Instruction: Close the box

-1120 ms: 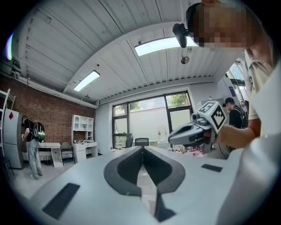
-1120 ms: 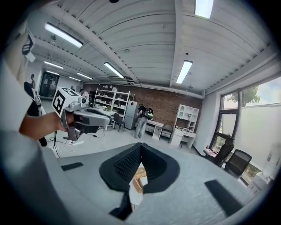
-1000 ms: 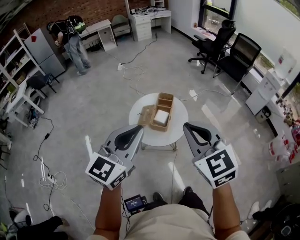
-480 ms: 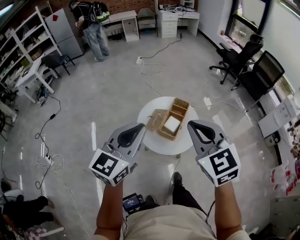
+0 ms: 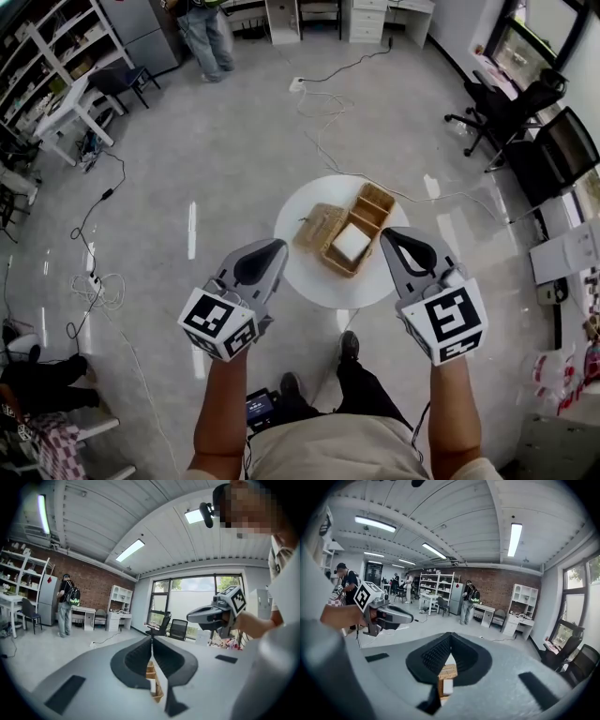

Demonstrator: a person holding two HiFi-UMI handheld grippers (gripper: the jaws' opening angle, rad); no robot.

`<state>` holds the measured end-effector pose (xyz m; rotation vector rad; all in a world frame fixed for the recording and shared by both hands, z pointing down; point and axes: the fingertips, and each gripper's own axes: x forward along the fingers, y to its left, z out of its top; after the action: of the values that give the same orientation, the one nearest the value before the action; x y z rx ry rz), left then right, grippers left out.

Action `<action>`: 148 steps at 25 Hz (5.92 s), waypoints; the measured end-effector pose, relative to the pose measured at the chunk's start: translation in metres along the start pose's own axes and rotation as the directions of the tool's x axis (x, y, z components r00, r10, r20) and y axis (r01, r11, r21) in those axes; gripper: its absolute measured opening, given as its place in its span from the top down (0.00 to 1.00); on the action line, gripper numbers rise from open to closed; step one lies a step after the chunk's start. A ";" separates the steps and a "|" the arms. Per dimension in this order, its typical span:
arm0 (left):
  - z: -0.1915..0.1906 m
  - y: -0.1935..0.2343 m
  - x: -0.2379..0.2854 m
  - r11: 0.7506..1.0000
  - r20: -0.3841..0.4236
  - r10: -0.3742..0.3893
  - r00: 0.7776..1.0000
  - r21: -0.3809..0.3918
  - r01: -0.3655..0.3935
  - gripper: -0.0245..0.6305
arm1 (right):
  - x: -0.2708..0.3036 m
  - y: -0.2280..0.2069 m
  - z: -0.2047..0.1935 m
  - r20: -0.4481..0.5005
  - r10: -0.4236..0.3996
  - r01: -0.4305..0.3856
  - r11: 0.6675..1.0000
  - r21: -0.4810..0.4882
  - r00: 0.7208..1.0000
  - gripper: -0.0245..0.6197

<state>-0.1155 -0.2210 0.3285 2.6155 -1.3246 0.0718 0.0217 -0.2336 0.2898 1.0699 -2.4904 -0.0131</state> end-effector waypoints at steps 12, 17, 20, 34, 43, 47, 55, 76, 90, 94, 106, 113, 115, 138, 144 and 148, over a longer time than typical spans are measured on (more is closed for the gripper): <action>-0.117 0.062 0.073 0.974 -0.110 0.038 0.993 -0.217 -0.061 0.94 | 0.072 -0.042 -0.069 -0.070 0.034 -0.031 0.998 0.047 0.997 0.97; -0.164 0.079 0.093 0.944 -0.138 0.048 0.989 -0.319 -0.090 0.94 | 0.091 -0.051 -0.094 -0.096 0.041 -0.037 0.998 0.043 0.995 0.97; -0.192 0.091 0.103 0.921 -0.151 0.066 0.986 -0.372 -0.118 0.94 | 0.101 -0.056 -0.108 -0.118 0.044 -0.038 0.998 0.053 0.992 0.97; -0.323 0.118 0.126 0.749 -0.216 0.102 0.971 -0.626 -0.218 0.94 | 0.136 -0.065 -0.174 -0.180 0.070 -0.060 0.996 0.060 0.981 0.97; -0.380 0.122 0.142 0.590 -0.225 0.094 0.970 -0.772 -0.236 0.73 | 0.152 -0.073 -0.202 -0.204 0.073 -0.067 0.997 0.036 0.976 0.97; -0.388 0.122 0.151 0.494 -0.177 0.087 0.980 -0.847 -0.197 0.71 | 0.158 -0.074 -0.214 -0.219 0.075 -0.068 0.997 0.039 0.973 0.97; -0.403 0.125 0.163 0.397 -0.137 0.090 0.986 -0.903 -0.162 0.70 | 0.162 -0.078 -0.232 -0.249 0.063 -0.052 0.998 0.047 0.967 0.97; -0.338 0.123 0.149 0.676 -0.120 0.166 0.979 -0.709 -0.201 0.89 | 0.150 -0.079 -0.250 -0.281 0.046 -0.021 0.996 0.091 0.959 0.97; -0.311 0.082 0.158 0.924 -0.256 0.116 0.960 -0.327 -0.199 0.89 | 0.132 -0.088 -0.253 -0.278 0.007 0.020 0.995 0.095 0.961 0.97; -0.304 0.069 0.159 0.958 -0.288 0.108 0.952 -0.225 -0.177 0.89 | 0.124 -0.091 -0.254 -0.282 -0.003 0.034 0.994 0.106 0.959 0.97; -0.305 0.028 0.164 0.997 -0.424 0.079 0.902 0.037 -0.070 0.89 | 0.099 -0.099 -0.251 -0.285 -0.033 0.068 0.991 0.115 0.958 0.97; -0.306 0.017 0.158 0.993 -0.470 0.072 0.880 0.118 -0.018 0.89 | 0.085 -0.098 -0.239 -0.281 -0.047 0.082 0.990 0.114 0.959 0.97; -0.305 0.013 0.158 0.992 -0.483 0.064 0.873 0.130 -0.001 0.89 | 0.082 -0.098 -0.235 -0.281 -0.051 0.086 0.990 0.114 0.958 0.97; -0.249 -0.044 0.136 0.951 -0.552 -0.111 0.827 0.183 0.250 0.89 | 0.038 -0.083 -0.176 -0.253 -0.108 0.136 0.986 0.098 0.961 0.97; -0.174 -0.055 0.114 0.943 -0.452 -0.120 0.884 0.225 0.244 0.89 | 0.018 -0.070 -0.146 -0.215 -0.113 0.135 0.986 0.094 0.970 0.97; -0.118 -0.065 0.093 0.942 -0.369 -0.134 0.920 0.239 0.233 0.89 | 0.000 -0.058 -0.119 -0.186 -0.107 0.125 0.988 0.089 0.977 0.97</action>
<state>-0.0026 -0.2330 0.4457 2.7669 -0.9990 0.7074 0.1073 -0.2558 0.3882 1.2005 -2.2847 0.1690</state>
